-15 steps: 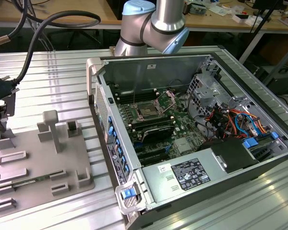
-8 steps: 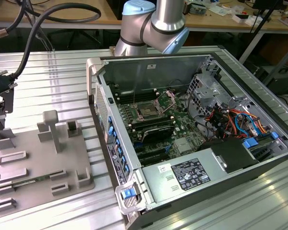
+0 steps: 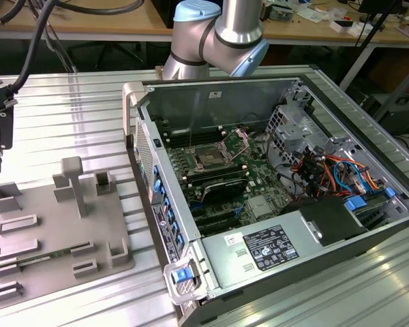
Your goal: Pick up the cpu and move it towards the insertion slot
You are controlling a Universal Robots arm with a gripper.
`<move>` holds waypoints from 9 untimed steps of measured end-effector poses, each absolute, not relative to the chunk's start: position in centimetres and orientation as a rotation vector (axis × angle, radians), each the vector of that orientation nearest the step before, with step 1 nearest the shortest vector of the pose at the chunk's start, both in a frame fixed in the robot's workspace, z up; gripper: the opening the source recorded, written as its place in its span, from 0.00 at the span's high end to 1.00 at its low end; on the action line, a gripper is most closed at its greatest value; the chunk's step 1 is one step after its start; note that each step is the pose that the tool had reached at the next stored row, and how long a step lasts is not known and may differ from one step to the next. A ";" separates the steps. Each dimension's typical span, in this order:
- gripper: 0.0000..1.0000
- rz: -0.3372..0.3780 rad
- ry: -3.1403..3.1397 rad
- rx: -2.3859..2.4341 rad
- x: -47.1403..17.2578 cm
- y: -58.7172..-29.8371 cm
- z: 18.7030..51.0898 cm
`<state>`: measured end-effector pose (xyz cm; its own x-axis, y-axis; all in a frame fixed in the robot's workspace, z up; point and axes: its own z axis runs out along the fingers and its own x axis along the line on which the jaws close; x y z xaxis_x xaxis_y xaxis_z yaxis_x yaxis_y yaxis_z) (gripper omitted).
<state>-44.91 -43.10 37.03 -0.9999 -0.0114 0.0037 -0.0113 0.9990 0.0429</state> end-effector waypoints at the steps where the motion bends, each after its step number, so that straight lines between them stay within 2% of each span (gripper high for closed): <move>1: 0.45 -0.067 -3.137 0.018 -44.9 -43.1 37.2; 9: 0.45 -0.068 -3.137 0.018 -44.9 -43.1 39.1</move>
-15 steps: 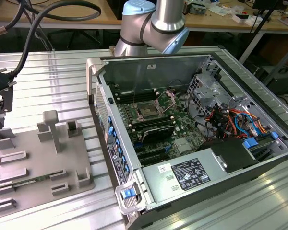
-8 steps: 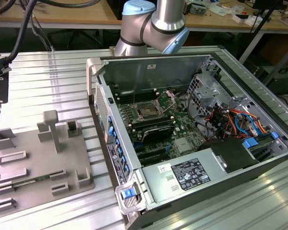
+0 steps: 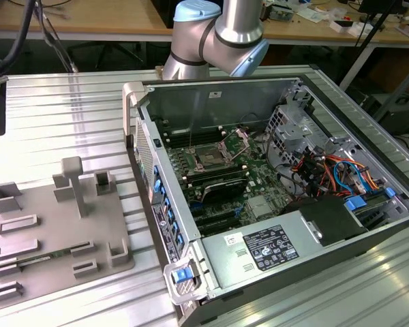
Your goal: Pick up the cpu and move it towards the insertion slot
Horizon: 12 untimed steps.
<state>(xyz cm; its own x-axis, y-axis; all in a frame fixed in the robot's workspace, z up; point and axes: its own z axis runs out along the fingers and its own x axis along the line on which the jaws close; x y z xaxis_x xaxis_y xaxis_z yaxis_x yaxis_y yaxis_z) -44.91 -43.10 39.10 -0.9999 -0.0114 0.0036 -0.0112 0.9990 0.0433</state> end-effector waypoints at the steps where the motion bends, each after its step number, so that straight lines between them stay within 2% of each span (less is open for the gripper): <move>1: 0.45 -0.068 -3.137 0.018 -44.9 -43.1 39.3; 6: 0.45 -0.068 -3.137 0.018 -44.9 -43.1 41.3; 12: 0.45 -0.068 -3.137 0.018 -44.8 -43.1 41.4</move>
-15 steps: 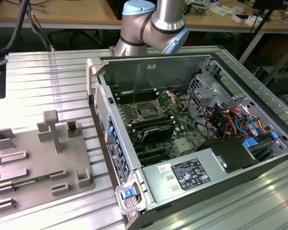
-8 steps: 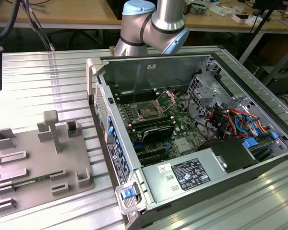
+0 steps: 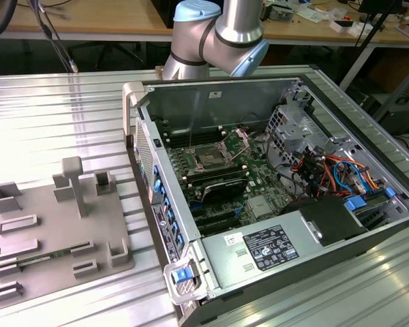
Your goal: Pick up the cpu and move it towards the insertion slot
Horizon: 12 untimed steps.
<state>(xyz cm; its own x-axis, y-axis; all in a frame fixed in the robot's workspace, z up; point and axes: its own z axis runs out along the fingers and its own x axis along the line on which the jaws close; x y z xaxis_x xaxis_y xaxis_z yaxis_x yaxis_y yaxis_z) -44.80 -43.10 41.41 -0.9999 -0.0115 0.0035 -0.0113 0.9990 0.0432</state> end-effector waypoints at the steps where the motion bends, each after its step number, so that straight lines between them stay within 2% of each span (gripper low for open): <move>1: 0.45 -0.068 -3.137 0.018 -44.7 -43.1 41.4; 12: 0.45 -0.068 -3.137 0.018 -44.0 -43.1 41.4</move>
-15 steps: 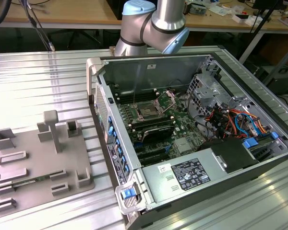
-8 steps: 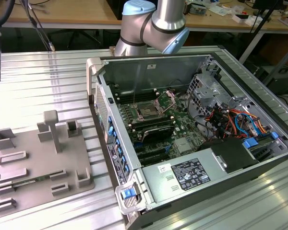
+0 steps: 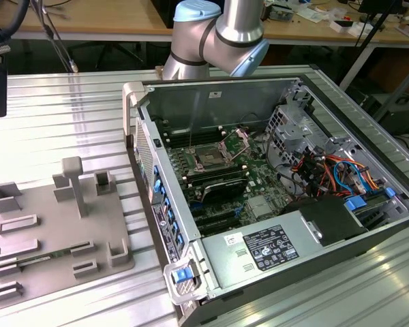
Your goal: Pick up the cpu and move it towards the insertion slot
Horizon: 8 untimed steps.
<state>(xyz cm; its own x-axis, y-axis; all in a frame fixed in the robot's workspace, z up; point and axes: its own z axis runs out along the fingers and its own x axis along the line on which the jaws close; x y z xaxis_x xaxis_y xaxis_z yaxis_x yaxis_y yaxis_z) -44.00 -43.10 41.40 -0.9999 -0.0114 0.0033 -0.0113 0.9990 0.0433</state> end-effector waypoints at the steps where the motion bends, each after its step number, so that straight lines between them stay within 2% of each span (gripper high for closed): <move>1: 0.45 -0.068 -3.137 0.018 -43.9 -43.1 41.4; 8: 0.45 -0.068 -3.137 0.018 -43.7 -43.1 41.4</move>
